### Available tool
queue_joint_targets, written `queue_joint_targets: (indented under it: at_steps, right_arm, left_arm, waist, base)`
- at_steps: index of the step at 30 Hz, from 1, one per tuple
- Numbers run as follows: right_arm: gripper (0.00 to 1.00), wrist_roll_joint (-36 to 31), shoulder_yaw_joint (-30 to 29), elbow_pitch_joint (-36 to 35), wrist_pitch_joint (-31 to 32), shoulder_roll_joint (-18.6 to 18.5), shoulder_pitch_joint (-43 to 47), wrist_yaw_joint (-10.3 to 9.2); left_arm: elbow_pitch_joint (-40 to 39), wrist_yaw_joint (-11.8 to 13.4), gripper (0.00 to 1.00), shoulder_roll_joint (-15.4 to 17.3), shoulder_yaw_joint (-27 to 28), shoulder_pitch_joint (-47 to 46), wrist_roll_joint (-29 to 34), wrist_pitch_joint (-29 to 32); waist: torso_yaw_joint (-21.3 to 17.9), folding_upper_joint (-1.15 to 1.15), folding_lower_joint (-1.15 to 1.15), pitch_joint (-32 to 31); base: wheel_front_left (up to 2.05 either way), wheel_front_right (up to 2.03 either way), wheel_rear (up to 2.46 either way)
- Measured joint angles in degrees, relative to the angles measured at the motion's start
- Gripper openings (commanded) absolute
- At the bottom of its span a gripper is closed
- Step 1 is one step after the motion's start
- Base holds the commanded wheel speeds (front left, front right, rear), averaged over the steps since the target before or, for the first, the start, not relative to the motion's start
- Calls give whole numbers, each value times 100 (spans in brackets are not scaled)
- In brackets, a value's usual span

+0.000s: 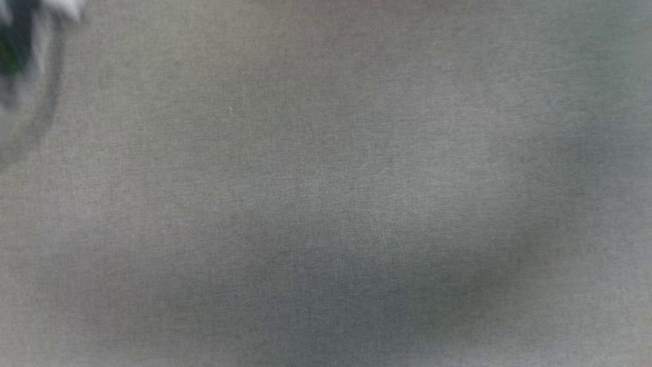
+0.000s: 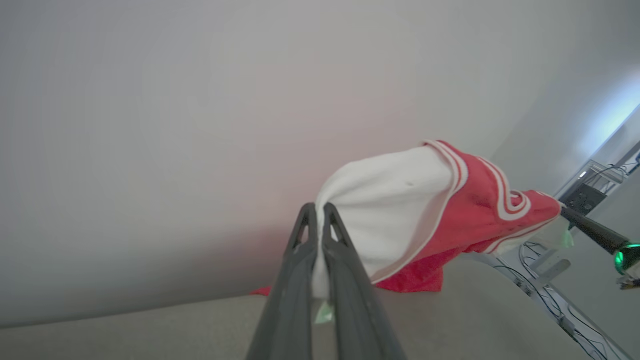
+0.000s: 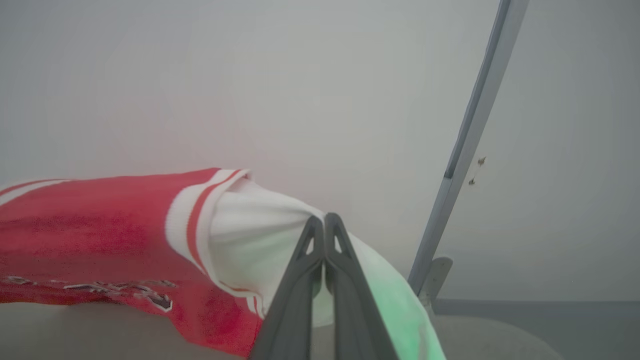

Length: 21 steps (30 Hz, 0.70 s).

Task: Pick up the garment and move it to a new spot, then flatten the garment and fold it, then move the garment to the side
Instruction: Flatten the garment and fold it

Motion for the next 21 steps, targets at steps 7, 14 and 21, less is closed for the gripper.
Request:
queue_joint_targets:
  at_steps: [7,14,21]
  right_arm:
    - [0,1124,212,-1737,314,-739,2531,-1]
    - [0,1730,54,-3061,650,-1233,4396,-1]
    - [0,1997,-415,-4311,1226,-1658,6042,-1]
  left_arm:
    - [-1429,0,0,447,628,2474,-140,-21]
    - [-2226,5,0,367,1262,4319,141,-22]
    - [-2761,5,0,443,1660,5686,621,-22]
  waist:
    - [-27,0,0,-214]
    - [-1,0,0,-383]
    - [85,0,0,-558]
  base:
    - [0,0,0]
    - [0,0,0]
    - [0,0,0]
